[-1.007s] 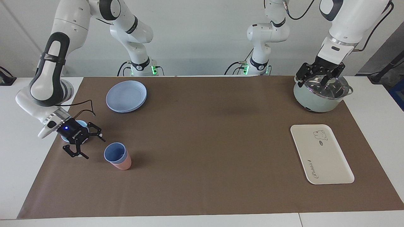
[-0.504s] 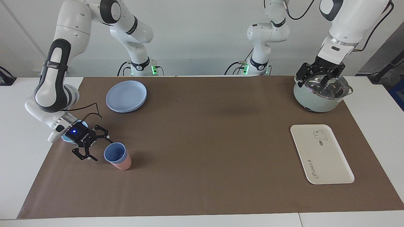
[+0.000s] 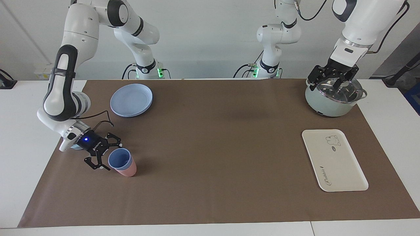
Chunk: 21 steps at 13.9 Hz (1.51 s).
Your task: Place cup on tray
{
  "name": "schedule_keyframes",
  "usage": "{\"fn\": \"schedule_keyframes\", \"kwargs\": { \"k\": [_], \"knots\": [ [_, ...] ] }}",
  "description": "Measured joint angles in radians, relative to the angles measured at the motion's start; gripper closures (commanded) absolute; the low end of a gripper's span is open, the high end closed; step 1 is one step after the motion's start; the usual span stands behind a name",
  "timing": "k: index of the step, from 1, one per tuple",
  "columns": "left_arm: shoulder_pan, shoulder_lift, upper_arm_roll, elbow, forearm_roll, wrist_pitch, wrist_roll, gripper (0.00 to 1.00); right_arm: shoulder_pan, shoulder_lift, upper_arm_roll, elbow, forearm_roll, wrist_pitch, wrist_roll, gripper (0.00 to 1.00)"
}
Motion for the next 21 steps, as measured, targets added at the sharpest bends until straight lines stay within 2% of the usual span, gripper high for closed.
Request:
{"fn": "schedule_keyframes", "kwargs": {
  "k": [7,21],
  "knots": [
    [0.0,0.0,0.0,0.0,0.0,0.0,0.0,0.0,0.041,0.002,0.0,-0.015,0.074,0.044,-0.035,0.0],
    [0.0,0.0,0.0,0.0,0.0,0.0,0.0,0.0,0.077,0.006,0.0,-0.024,0.128,0.102,-0.066,0.0]
  ]
}}
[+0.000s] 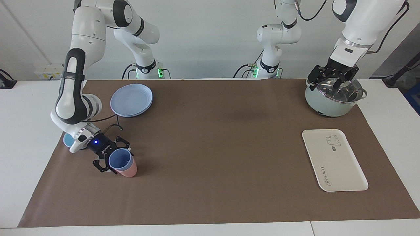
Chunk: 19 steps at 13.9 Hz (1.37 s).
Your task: Place cup on tray
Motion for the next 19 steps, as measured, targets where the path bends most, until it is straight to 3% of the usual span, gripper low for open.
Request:
{"fn": "schedule_keyframes", "kwargs": {
  "k": [3,5,15,19],
  "knots": [
    [0.0,0.0,0.0,0.0,0.0,0.0,0.0,0.0,0.009,0.0,0.0,-0.009,0.027,0.009,-0.014,0.02],
    [0.0,0.0,0.0,0.0,0.0,0.0,0.0,0.0,0.012,0.0,0.0,-0.015,0.029,0.014,-0.017,0.99],
    [0.0,0.0,0.0,0.0,0.0,0.0,0.0,0.0,0.012,-0.03,-0.003,-0.006,0.053,0.042,0.036,1.0],
    [0.0,0.0,0.0,0.0,0.0,0.0,0.0,0.0,0.044,-0.134,-0.003,0.006,-0.183,0.14,0.348,1.0]
  ]
}}
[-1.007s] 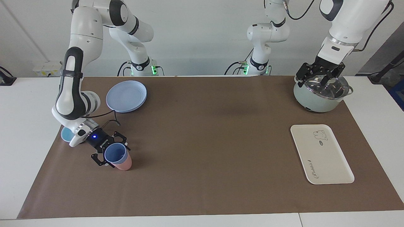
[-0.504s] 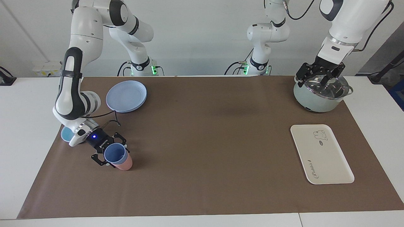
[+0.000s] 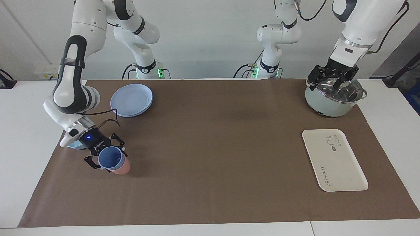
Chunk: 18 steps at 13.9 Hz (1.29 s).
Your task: Place cup on tray
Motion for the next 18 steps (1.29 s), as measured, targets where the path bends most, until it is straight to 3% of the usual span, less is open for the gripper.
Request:
{"fn": "schedule_keyframes", "kwargs": {
  "k": [4,9,12,14,18],
  "knots": [
    [0.0,0.0,-0.001,0.0,0.0,0.0,0.003,0.0,0.06,-0.101,0.0,0.008,-0.289,0.056,0.381,1.0],
    [-0.011,0.0,-0.013,0.001,-0.01,0.033,0.006,0.0,0.188,-0.163,0.001,0.026,-0.695,0.127,0.925,1.0],
    [-0.009,0.01,-0.008,0.001,-0.194,0.086,-0.011,0.0,0.273,-0.166,0.001,0.048,-0.906,0.133,1.19,1.0],
    [-0.012,0.051,-0.014,0.017,-0.264,0.149,-0.123,0.0,0.323,-0.166,0.002,0.053,-1.028,0.131,1.329,1.0],
    [-0.101,0.261,-0.039,0.193,-0.34,0.3,-0.433,0.06,0.4,-0.169,0.003,0.06,-1.226,0.073,1.483,1.0]
  ]
}}
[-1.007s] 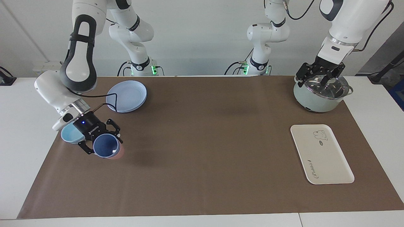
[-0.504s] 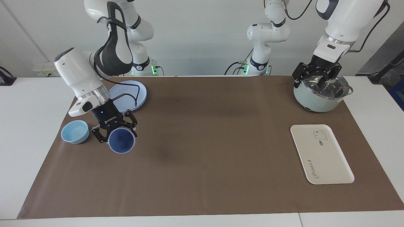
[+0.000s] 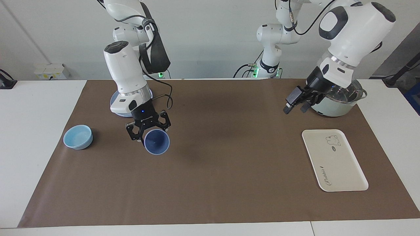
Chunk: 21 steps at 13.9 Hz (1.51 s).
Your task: Place cup on tray
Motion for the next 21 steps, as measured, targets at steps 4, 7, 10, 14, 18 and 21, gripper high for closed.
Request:
{"fn": "schedule_keyframes", "kwargs": {
  "k": [4,7,10,14,18,21],
  "knots": [
    [-0.147,0.129,-0.007,0.063,-0.004,0.231,-0.234,0.18,0.085,-0.014,0.001,0.004,-0.112,-0.088,0.136,1.0],
    [-0.233,0.157,-0.007,0.065,-0.026,0.307,-0.335,0.26,0.174,-0.021,0.003,0.005,-0.212,-0.151,0.258,1.0],
    [-0.28,0.184,-0.008,0.054,-0.045,0.325,-0.339,0.37,0.227,-0.022,0.003,0.005,-0.276,-0.214,0.305,1.0],
    [-0.317,0.199,-0.013,0.024,-0.049,0.323,-0.339,0.49,0.242,-0.023,0.003,0.018,-0.317,-0.255,0.322,1.0],
    [-0.348,0.199,-0.04,-0.03,-0.067,0.33,-0.34,0.65,0.242,-0.025,0.0,0.021,-0.331,-0.289,0.322,1.0],
    [-0.347,0.199,-0.04,-0.031,-0.104,0.327,-0.34,0.62,0.242,-0.027,0.0,0.021,-0.333,-0.3,0.322,1.0]
  ]
}}
